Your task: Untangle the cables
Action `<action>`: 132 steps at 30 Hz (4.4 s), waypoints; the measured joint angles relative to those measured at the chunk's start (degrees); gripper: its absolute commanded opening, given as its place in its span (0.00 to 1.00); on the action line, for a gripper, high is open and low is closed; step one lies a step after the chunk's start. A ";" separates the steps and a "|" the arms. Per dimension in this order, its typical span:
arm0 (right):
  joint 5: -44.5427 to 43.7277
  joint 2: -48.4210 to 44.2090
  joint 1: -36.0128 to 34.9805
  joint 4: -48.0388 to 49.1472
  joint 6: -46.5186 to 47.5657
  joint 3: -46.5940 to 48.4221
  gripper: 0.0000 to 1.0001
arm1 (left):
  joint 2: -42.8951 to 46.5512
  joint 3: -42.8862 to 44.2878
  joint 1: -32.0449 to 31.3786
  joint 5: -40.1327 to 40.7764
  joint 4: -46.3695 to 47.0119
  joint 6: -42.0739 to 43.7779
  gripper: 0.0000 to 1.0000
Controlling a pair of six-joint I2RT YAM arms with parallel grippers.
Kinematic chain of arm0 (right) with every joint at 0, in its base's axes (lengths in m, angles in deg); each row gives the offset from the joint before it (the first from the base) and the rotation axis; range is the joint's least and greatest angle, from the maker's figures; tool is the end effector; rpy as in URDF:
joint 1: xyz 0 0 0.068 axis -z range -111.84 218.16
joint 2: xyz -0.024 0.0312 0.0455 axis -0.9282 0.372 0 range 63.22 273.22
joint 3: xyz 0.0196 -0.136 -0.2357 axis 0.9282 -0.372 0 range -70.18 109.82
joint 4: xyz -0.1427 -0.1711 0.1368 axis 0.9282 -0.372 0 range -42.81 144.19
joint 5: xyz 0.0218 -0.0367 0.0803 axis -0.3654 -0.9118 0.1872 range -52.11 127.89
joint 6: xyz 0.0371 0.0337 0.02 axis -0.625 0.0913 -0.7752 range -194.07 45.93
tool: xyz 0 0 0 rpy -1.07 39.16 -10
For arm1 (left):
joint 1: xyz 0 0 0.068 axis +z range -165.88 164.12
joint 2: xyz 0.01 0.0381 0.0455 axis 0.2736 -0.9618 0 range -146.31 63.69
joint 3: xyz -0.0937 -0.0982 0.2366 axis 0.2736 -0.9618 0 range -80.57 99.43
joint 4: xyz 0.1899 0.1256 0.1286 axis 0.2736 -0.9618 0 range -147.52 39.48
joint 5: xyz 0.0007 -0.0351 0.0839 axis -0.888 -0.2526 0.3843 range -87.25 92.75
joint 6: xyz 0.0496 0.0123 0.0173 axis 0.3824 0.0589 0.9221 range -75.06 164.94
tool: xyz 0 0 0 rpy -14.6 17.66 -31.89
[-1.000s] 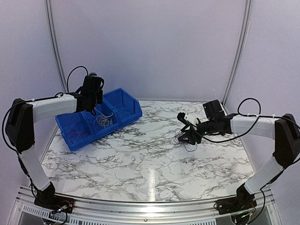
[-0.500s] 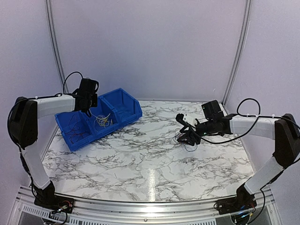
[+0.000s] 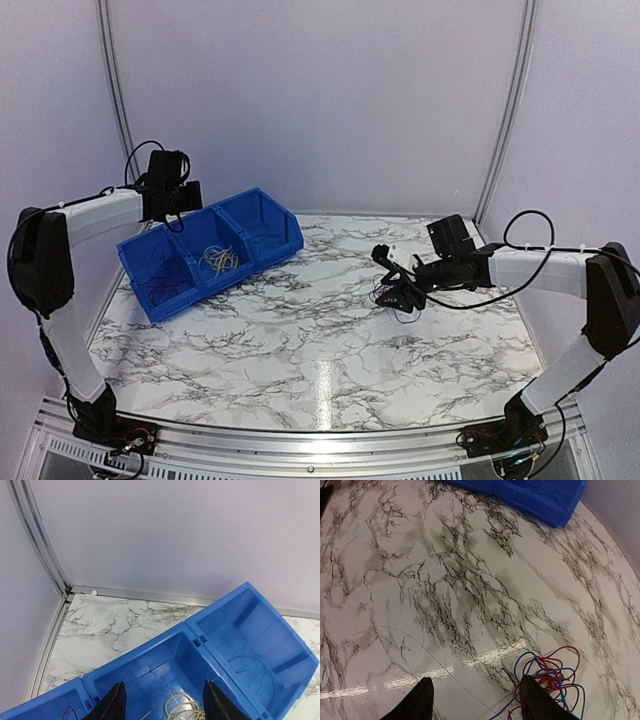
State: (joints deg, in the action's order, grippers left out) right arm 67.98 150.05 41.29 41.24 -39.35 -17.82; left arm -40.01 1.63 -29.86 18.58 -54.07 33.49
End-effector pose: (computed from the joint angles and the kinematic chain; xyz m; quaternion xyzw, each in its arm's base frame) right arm 0.2705 0.1571 0.2107 -0.5416 0.7247 0.2173 0.3664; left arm 0.4202 -0.0946 0.2901 -0.0555 0.8370 -0.0037 0.5443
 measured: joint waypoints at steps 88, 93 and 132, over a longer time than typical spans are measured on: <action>2.51 0.35 -4.15 -30.01 1.36 25.55 0.00 | 24.76 -25.42 -34.91 -11.76 14.03 -0.11 0.58; 6.86 -0.31 -4.44 -32.46 1.57 31.93 0.00 | 37.00 -36.96 -39.58 -12.09 23.87 -1.70 0.59; 28.98 10.97 -10.47 -36.44 12.35 22.69 0.00 | 11.89 -29.53 -50.42 -9.88 28.89 33.75 0.40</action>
State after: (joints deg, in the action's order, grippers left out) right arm 96.96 161.02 30.82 4.81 -27.00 4.87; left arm -28.12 -27.90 -80.28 8.70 -25.17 67.24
